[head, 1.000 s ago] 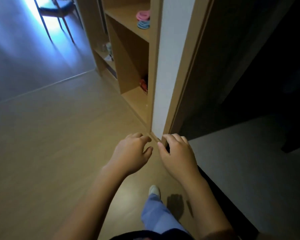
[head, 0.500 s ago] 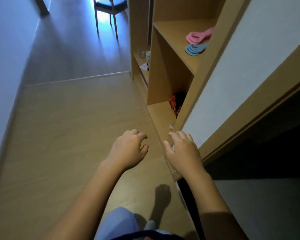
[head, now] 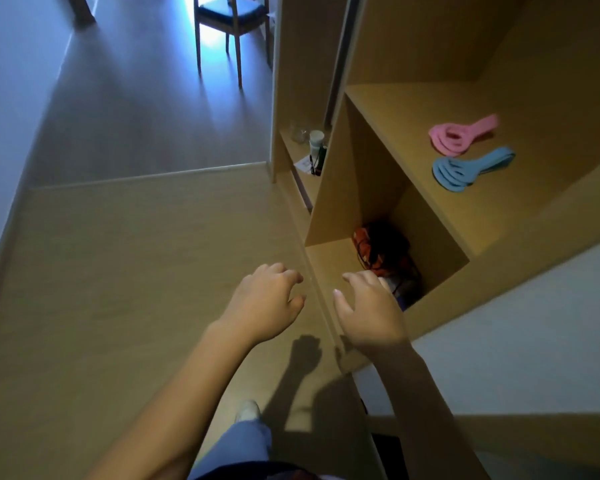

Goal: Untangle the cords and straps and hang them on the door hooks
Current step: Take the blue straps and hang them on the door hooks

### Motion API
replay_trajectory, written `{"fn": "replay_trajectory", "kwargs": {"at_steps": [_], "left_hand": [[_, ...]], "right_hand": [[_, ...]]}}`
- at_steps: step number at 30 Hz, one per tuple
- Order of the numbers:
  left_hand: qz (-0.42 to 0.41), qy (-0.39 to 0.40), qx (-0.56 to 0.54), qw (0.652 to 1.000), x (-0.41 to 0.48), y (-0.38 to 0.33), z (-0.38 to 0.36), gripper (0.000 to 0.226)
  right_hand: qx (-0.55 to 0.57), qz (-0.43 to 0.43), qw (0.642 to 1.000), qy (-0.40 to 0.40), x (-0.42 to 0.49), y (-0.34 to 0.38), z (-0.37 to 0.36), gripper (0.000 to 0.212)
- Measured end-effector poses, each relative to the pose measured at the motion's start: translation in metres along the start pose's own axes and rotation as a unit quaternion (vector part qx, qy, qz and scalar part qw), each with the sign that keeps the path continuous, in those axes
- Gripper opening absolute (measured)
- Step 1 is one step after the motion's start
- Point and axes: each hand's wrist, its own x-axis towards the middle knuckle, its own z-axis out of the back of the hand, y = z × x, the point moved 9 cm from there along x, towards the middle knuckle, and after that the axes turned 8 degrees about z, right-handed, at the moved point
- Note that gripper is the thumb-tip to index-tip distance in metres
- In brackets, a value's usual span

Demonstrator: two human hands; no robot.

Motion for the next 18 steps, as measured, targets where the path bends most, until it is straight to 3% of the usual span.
{"fn": "replay_trajectory", "kwargs": {"at_steps": [4, 9, 18], "left_hand": [[-0.025, 0.018, 0.003, 1.000, 0.057, 0.014, 0.019, 0.039], [-0.045, 0.036, 0.009, 0.998, 0.112, 0.009, 0.025, 0.037], [-0.143, 0.017, 0.020, 0.989, 0.220, -0.060, 0.040, 0.037]], "right_hand": [[-0.024, 0.024, 0.998, -0.045, 0.052, 0.014, 0.003, 0.027], [0.004, -0.053, 0.998, -0.046, 0.093, -0.010, 0.011, 0.040], [0.030, -0.078, 0.986, -0.147, 0.174, -0.061, 0.054, 0.036]]}}
